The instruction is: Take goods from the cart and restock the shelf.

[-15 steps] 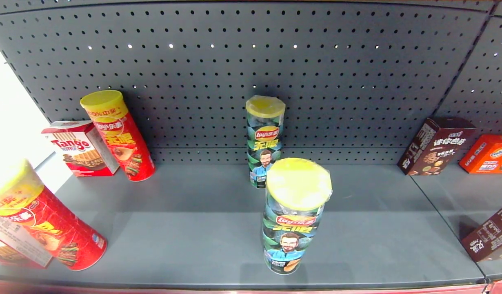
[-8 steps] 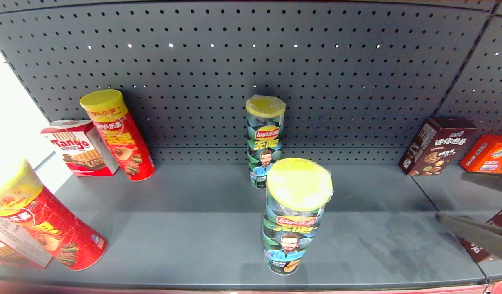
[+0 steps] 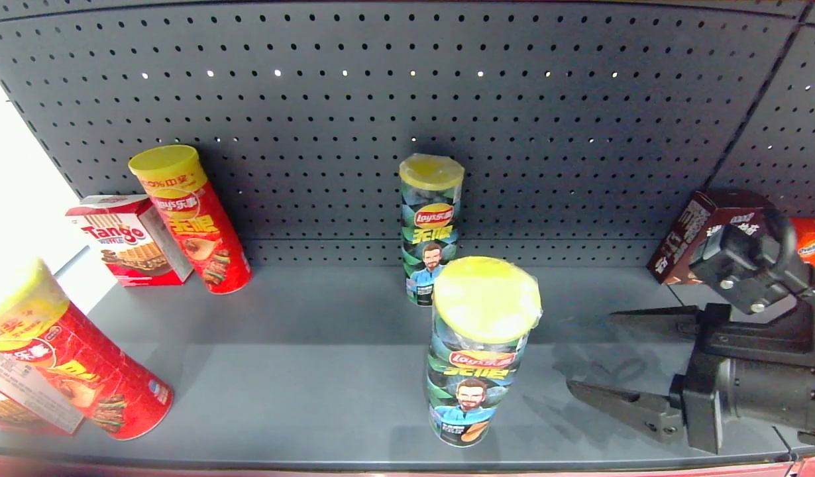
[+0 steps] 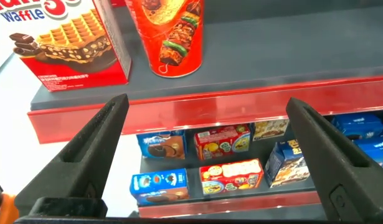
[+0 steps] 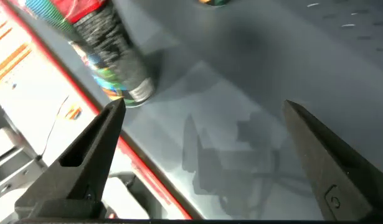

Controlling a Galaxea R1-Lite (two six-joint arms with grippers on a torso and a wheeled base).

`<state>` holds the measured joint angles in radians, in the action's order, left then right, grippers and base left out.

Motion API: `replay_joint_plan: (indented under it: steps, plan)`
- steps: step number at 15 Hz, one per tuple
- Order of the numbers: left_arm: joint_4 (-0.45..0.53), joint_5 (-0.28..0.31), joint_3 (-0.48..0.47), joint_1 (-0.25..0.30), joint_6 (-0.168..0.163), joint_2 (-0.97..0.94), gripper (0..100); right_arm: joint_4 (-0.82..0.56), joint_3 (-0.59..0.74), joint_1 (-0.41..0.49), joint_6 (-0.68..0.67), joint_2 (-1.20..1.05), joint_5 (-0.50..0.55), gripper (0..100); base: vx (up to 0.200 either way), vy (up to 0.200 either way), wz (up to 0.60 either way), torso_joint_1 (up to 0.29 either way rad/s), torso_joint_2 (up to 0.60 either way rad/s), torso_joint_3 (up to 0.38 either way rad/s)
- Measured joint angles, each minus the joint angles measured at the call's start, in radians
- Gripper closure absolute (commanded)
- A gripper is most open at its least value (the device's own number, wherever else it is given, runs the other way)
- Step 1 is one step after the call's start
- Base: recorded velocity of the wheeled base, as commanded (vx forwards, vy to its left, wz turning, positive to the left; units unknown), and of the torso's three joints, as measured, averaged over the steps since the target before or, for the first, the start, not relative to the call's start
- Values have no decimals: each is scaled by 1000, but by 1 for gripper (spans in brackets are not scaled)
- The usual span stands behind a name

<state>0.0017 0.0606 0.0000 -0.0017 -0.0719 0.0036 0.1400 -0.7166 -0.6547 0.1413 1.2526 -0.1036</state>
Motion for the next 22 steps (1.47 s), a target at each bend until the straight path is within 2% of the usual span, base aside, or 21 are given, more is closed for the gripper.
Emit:
replay_joint_plan:
  steps: [5,15,22]
  plan:
    - [0,-3,0,0,0,0,0,37,-21,-49,0,85,6,0,0,0,0,0,0,0]
    - [0,-1,0,0,6,0,0,37,-126,-90,0,221,8,0,0,0,0,0,0,0]
    - [0,0,0,0,6,1,0,37,-125,-79,-1,230,12,0,0,0,0,0,0,0]
